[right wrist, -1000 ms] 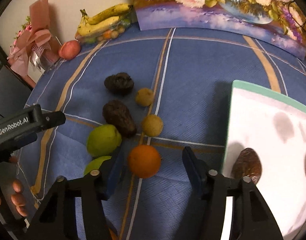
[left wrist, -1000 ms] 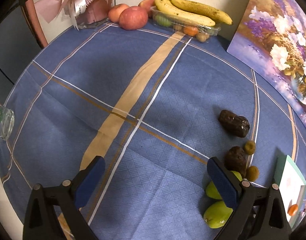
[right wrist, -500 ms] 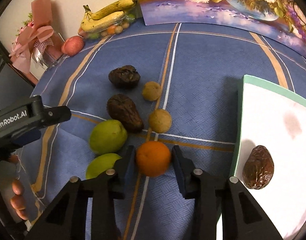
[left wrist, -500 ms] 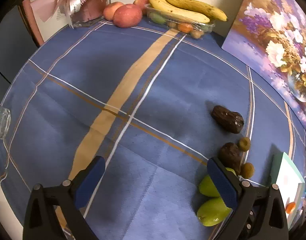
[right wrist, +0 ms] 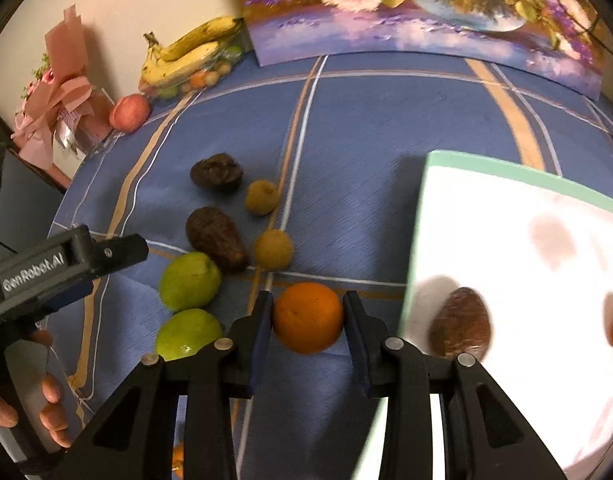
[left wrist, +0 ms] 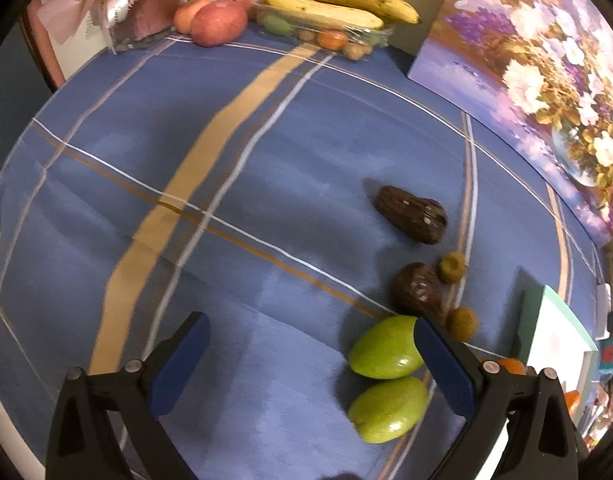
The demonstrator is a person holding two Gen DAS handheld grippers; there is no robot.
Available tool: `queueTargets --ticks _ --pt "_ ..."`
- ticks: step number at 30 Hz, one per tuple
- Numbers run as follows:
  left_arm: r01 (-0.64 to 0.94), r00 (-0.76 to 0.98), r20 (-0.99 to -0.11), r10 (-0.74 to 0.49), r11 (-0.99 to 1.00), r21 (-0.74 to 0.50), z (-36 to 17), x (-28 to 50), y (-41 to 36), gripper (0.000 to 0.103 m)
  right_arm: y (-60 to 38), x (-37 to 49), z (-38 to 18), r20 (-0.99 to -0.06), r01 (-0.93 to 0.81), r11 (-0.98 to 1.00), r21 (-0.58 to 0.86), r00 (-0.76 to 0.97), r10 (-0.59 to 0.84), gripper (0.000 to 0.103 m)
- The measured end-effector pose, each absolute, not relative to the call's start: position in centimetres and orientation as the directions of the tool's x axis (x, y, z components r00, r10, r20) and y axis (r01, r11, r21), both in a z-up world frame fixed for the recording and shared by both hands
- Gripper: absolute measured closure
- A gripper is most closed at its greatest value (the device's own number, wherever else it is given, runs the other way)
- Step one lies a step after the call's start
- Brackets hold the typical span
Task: Organize fruits
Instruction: 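Grasp the green pear-shaped fruit with the left tool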
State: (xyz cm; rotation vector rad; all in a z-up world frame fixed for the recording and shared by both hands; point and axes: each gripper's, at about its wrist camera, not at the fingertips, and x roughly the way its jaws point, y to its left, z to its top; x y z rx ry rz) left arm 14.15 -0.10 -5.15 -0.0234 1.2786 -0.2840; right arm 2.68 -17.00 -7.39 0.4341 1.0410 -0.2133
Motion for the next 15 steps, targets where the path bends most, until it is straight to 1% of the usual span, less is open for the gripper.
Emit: queueTargets --ticks 2,4,6,9,10,11,12,14,15 --pt "0.212 0.245 -0.940 -0.236 0.959 -0.186 -5.3 13.9 -0.8 0.002 -17.8 2.4 -6.9 -0.865 0.383 0.891 0.244 0.502 0.021 0.066" --pt "0.227 0.236 -0.941 -0.242 0.955 -0.188 -5.4 13.7 -1.3 0.005 -18.3 2.1 -6.5 -0.861 0.390 0.887 0.246 0.508 0.016 0.066" --pt "0.245 0.220 -0.943 -0.250 0.950 -0.194 -5.7 13.4 -2.0 0.012 -18.7 1.9 -6.1 -0.857 0.393 0.886 0.247 0.515 0.010 0.066" --pt "0.265 0.200 -0.946 -0.255 0.944 -0.199 -6.1 12.8 -3.0 0.014 -19.1 1.5 -5.3 -0.852 0.397 0.885 0.242 0.524 -0.002 0.066" --pt "0.270 0.197 -0.947 -0.256 0.942 -0.198 -6.1 12.7 -3.3 0.017 -19.1 1.4 -5.2 -0.850 0.398 0.885 0.242 0.527 -0.005 0.066" --pt "0.275 0.193 -0.947 -0.257 0.941 -0.199 -6.3 12.7 -3.5 0.022 -19.3 1.2 -4.9 -0.847 0.399 0.884 0.245 0.532 -0.005 0.066" --pt "0.280 0.187 -0.948 -0.258 0.939 -0.201 -6.4 12.5 -3.8 0.025 -19.4 1.2 -4.7 -0.844 0.399 0.883 0.248 0.536 -0.005 0.066" --pt "0.284 0.183 -0.948 -0.260 0.937 -0.202 -6.5 12.4 -4.2 0.025 -19.6 1.0 -4.3 -0.840 0.397 0.884 0.248 0.543 -0.008 0.066" --pt "0.285 0.181 -0.948 -0.261 0.937 -0.204 -6.6 12.4 -4.4 0.026 -19.6 0.9 -4.1 -0.838 0.396 0.885 0.247 0.546 -0.010 0.066"
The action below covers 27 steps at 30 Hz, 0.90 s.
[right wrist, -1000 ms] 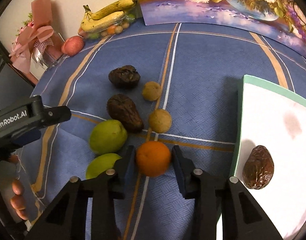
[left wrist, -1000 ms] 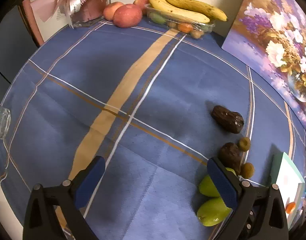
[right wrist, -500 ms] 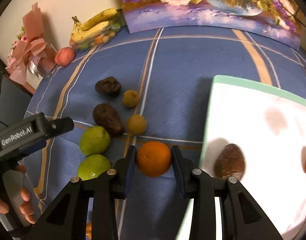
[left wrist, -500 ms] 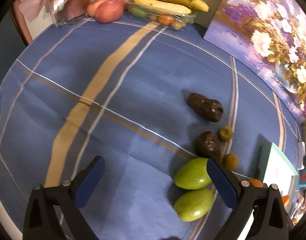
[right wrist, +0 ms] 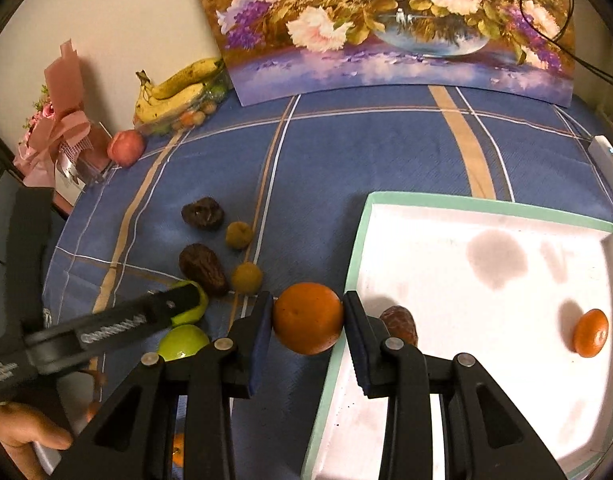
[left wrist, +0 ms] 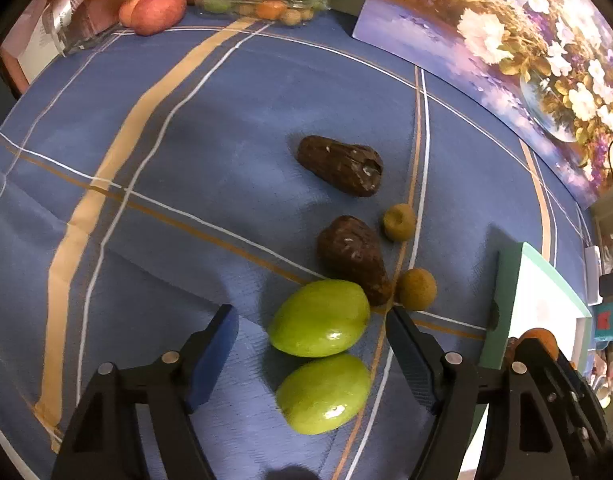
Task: Organize fruits
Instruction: 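Grasp the green pear-shaped fruit with the left tool, then carry the green fruit with the left tool to the tray while the right tool carries the orange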
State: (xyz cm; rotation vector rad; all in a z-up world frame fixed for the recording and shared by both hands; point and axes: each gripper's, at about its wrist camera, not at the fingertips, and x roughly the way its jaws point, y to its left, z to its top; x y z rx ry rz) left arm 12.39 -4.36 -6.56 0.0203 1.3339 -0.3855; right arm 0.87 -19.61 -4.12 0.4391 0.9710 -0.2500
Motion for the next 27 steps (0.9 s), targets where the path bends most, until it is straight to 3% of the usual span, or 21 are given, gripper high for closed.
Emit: queueTargets --ticks 7,9,27 --pt "0.282 0.182 -0.951 -0.249 0.940 -0.192 -6.7 12.3 -4.8 0.037 -19.9 0.4 -3.5 -0.831 0.399 0.881 0.253 0.556 -0.012 0.066" --pt "0.276 0.180 -0.953 -0.244 0.942 -0.189 -6.9 12.3 -5.0 0.047 -20.0 0.3 -3.4 -0.831 0.399 0.881 0.253 0.556 -0.013 0.066" --pt "0.233 0.231 -0.943 -0.242 0.954 -0.188 -5.5 12.1 -4.3 0.048 -21.1 -0.4 -3.0 -0.829 0.412 0.868 0.276 0.559 -0.002 0.066"
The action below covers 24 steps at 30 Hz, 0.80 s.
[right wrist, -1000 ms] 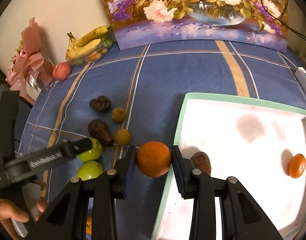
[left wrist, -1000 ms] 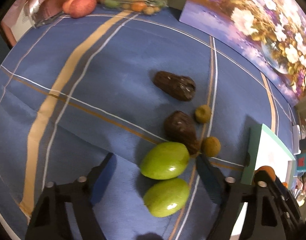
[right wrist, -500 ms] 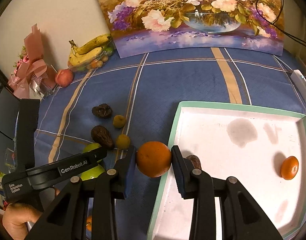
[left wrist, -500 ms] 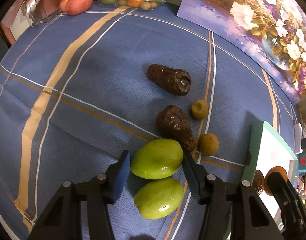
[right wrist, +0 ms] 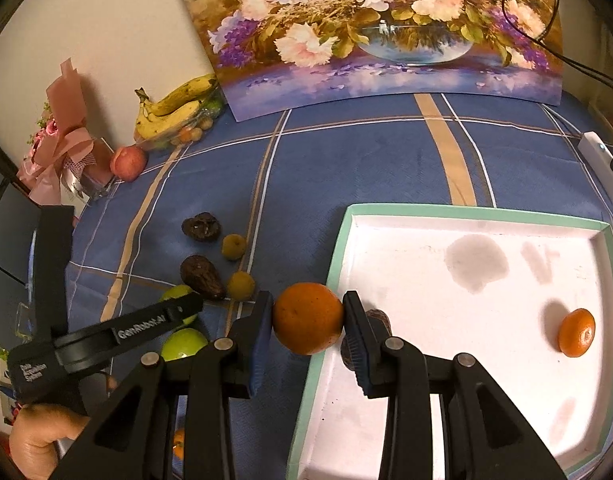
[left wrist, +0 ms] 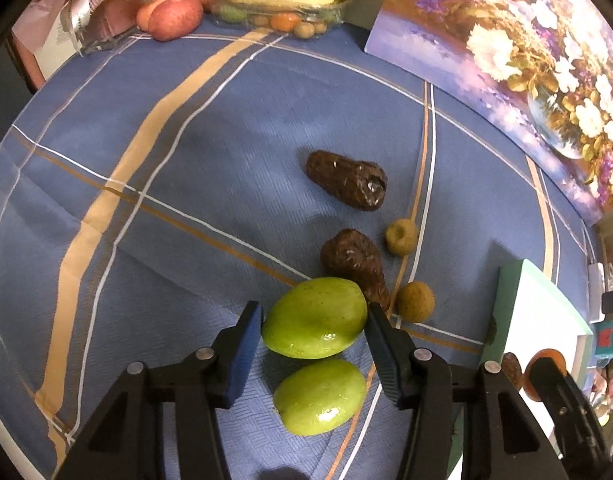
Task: Organize fruits
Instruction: 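Carry the green fruit with the left tool to the tray while the right tool carries the orange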
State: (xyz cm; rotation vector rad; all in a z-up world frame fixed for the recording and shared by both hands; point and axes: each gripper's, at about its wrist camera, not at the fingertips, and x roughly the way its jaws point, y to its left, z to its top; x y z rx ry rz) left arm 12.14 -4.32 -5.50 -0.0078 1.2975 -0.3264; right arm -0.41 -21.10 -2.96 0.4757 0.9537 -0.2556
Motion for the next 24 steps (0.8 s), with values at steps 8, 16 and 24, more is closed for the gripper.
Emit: queueTargets --ticks 8,16,24 --pt "0.223 0.281 -0.922 -0.267 0.952 -0.208 -3.2 12.1 -4.0 0.048 -21.8 -0.8 -3.2 -0.839 0.436 0.856 0.276 0.544 -0.006 0.066" --pt "0.233 0.323 -0.900 -0.295 0.946 -0.226 -1.1 11.7 -4.2 0.048 -22.4 -1.3 -3.0 -0.838 0.452 0.846 0.281 0.545 -0.013 0.066" --pt "0.263 0.324 -0.891 -0.318 0.935 -0.238 -0.1 10.6 -5.3 0.048 -23.7 -2.1 -3.1 -0.847 0.488 0.829 0.275 0.530 -0.031 0.066"
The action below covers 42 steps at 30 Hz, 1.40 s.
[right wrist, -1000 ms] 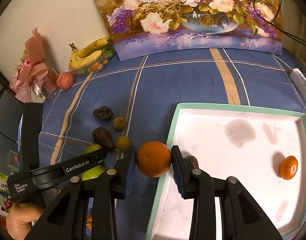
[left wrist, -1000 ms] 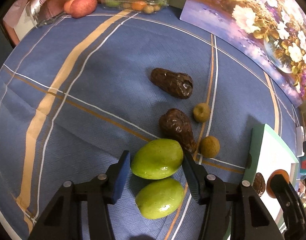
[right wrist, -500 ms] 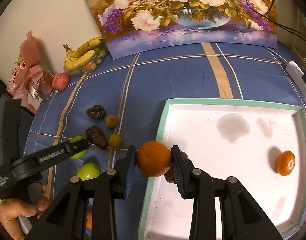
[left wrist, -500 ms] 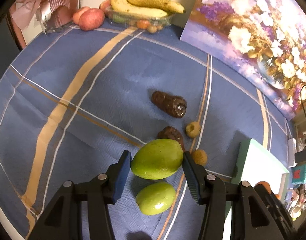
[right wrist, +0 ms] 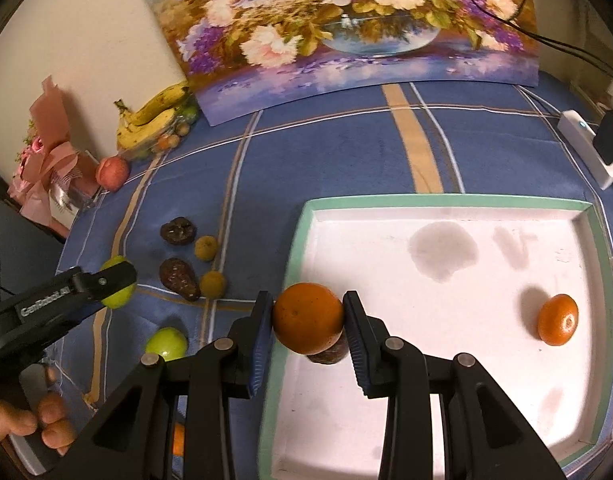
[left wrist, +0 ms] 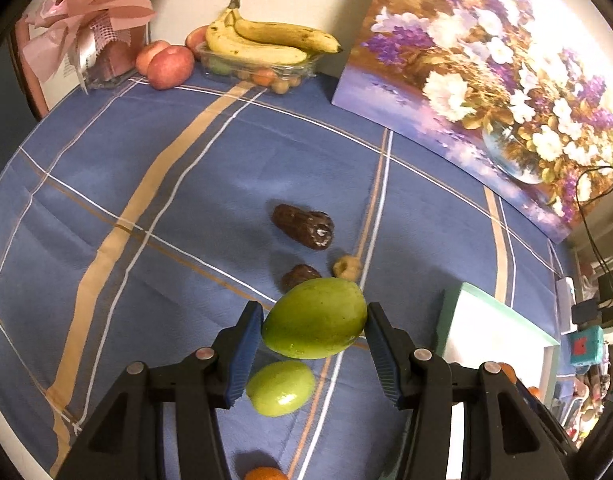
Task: Organize fruits
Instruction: 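Carry the green fruit with the left tool to the tray while the right tool carries the orange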
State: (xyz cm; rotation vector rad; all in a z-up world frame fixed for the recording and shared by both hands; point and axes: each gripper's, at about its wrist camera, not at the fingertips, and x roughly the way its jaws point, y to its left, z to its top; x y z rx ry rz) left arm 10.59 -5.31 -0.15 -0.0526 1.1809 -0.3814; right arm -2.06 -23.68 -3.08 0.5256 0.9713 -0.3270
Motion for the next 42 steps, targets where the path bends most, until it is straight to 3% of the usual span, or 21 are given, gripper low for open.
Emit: queueTargets --ticks 28,42 --pt "0.539 0.245 -0.891 -0.383 0.817 -0.203 1.1 2.8 -14.9 0.048 -31.9 -9.1 -2.3 -0.864 0.668 0.703 0.245 0.480 -0.154 0.066" --pt "0.626 0.176 -0.938 -0.298 0.770 -0.127 -2.0 -0.2 -17.8 0.048 -32.4 -10.0 -3.5 -0.889 0.665 0.713 0.222 0.438 -0.132 0.066"
